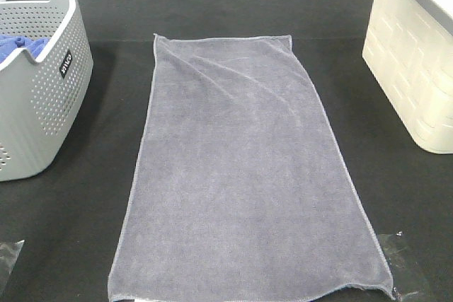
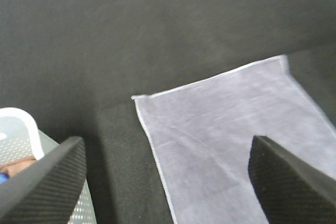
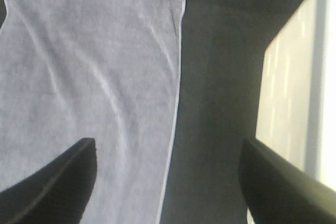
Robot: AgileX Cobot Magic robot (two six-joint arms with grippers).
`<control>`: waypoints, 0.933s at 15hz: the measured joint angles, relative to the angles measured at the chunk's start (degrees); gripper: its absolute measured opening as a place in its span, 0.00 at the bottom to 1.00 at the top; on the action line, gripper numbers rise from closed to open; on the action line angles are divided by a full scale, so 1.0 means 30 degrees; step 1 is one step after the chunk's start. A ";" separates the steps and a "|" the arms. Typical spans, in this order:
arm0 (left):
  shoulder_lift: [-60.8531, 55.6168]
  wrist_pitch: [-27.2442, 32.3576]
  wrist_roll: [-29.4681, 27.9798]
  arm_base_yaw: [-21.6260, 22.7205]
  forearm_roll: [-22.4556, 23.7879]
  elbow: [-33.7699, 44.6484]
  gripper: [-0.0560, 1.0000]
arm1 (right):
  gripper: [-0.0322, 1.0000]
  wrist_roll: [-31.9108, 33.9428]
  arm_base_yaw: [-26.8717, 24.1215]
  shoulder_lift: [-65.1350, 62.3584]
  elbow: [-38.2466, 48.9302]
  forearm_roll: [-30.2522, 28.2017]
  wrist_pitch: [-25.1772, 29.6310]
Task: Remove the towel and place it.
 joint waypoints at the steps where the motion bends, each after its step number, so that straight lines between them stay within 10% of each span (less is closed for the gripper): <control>1: -0.1012 0.0000 0.0038 -0.0019 -0.0019 0.1050 0.81 | 0.72 -0.0038 0.0000 -0.0879 0.1146 0.0000 0.0000; 14: -2.2193 0.0019 0.0134 -0.0019 -0.0095 2.6528 0.81 | 0.72 -0.0038 0.0000 -1.6406 1.8908 0.1050 0.0000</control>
